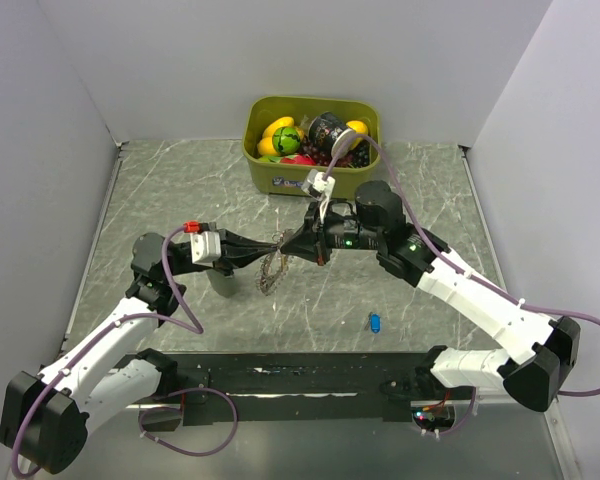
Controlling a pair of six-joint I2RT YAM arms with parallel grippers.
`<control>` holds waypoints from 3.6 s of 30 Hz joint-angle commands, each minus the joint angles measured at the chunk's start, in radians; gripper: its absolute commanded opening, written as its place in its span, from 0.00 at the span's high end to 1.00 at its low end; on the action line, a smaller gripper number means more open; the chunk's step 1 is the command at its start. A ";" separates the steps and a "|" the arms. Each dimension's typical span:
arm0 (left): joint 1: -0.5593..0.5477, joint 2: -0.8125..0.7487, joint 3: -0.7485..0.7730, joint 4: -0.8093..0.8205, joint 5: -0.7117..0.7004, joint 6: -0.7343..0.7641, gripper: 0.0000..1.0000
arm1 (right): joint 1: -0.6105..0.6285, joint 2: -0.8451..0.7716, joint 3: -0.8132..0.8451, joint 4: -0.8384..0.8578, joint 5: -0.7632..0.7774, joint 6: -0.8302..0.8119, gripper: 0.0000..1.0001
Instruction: Put the keys on the keyring
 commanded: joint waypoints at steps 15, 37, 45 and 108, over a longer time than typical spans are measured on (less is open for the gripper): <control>-0.004 0.016 -0.017 0.357 0.027 -0.179 0.99 | -0.012 -0.147 -0.055 0.060 0.044 -0.039 0.44; -0.032 0.099 0.022 0.512 0.139 -0.305 0.99 | -0.018 -0.126 0.058 0.103 -0.306 -0.086 0.52; -0.038 0.106 0.033 0.515 0.121 -0.294 0.99 | -0.016 -0.095 0.036 0.105 -0.289 -0.068 0.65; -0.055 0.056 0.019 0.363 0.070 -0.191 0.99 | -0.021 -0.086 -0.012 0.123 0.113 0.086 0.36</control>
